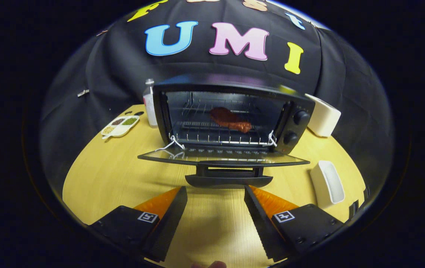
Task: Open the toaster oven, put the food inside, and close the toaster oven door.
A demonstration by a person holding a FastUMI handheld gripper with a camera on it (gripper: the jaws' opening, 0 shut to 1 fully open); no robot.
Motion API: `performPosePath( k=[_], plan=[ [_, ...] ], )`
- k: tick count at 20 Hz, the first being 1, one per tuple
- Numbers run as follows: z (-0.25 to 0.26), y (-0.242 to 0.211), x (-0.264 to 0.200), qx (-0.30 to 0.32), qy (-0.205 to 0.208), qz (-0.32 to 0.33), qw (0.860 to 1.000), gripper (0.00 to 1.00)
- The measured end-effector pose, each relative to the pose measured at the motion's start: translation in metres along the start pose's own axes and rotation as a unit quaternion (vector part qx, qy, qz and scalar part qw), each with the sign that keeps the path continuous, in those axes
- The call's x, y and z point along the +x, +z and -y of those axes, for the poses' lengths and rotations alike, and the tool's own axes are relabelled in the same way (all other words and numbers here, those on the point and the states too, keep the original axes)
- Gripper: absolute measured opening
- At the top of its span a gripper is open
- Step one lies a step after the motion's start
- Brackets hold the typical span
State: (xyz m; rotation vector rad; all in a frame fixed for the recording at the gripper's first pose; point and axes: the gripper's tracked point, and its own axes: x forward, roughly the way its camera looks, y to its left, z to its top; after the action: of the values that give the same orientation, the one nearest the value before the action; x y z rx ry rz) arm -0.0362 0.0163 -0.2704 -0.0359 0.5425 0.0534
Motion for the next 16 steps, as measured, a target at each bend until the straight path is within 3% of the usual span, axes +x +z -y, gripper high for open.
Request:
performPosePath(
  k=[7,11,16],
  plan=[
    [-0.004,0.056,-0.001,0.002,-0.005,0.065,0.998,0.96],
    [0.018,0.090,0.009,-0.005,-0.022,0.089,0.996,0.97],
    [0.037,0.097,0.004,0.011,-0.045,0.095,0.994,0.97]
  ],
)
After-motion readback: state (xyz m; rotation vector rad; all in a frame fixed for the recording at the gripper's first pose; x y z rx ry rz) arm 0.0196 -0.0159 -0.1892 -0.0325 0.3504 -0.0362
